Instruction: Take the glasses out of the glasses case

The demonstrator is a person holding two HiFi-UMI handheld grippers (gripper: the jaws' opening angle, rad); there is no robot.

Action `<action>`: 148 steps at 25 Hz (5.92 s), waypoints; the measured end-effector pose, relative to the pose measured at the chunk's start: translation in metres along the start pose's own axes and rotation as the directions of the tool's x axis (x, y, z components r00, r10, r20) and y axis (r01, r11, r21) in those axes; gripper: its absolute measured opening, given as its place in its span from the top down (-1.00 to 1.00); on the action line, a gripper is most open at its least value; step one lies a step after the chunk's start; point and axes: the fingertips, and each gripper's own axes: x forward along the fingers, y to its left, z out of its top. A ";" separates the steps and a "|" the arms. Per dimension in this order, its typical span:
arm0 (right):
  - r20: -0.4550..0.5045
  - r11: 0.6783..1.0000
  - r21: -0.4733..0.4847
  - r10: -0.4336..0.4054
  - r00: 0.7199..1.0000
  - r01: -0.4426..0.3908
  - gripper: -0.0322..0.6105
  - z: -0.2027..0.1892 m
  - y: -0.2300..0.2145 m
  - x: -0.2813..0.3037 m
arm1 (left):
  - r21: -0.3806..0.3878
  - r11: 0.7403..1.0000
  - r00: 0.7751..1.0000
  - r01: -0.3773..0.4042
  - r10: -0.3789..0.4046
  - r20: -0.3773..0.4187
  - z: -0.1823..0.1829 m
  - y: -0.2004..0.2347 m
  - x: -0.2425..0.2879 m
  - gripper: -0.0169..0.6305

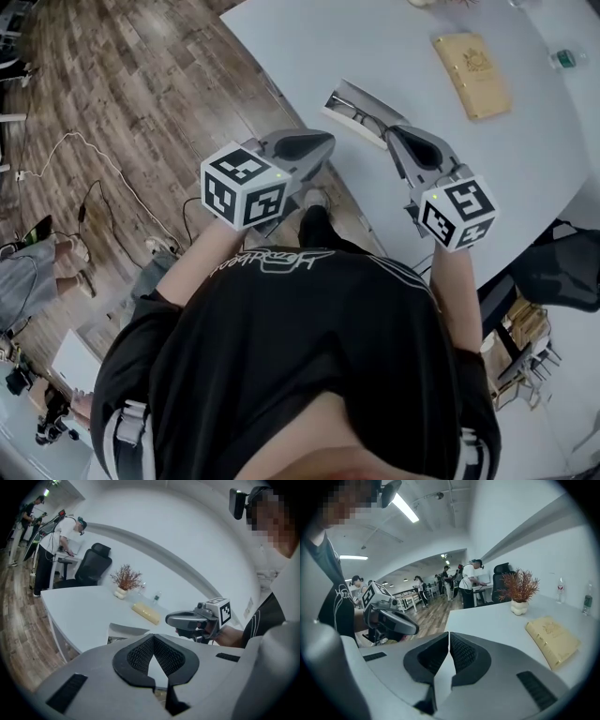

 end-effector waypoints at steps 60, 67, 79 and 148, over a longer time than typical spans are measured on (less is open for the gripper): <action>-0.459 0.886 -0.429 -0.044 0.887 -0.178 0.83 -0.105 -0.042 0.105 | -0.143 0.987 0.995 -0.075 0.066 -0.070 -0.039 0.054 0.023 0.92; -0.458 0.880 -0.445 -0.064 0.887 -0.166 0.83 -0.106 -0.043 0.104 | -0.141 0.987 0.995 -0.075 0.066 -0.070 -0.040 0.052 0.022 0.92; -0.411 0.871 -0.483 -0.140 0.901 -0.085 0.83 -0.093 -0.054 0.099 | -0.137 0.988 0.995 -0.076 0.067 -0.068 -0.040 0.046 0.018 0.92; 0.172 0.959 -0.158 -0.206 0.963 0.234 0.84 -0.040 0.198 -0.203 | 0.226 0.974 0.989 -0.032 -0.002 0.148 -0.061 -0.221 -0.151 0.92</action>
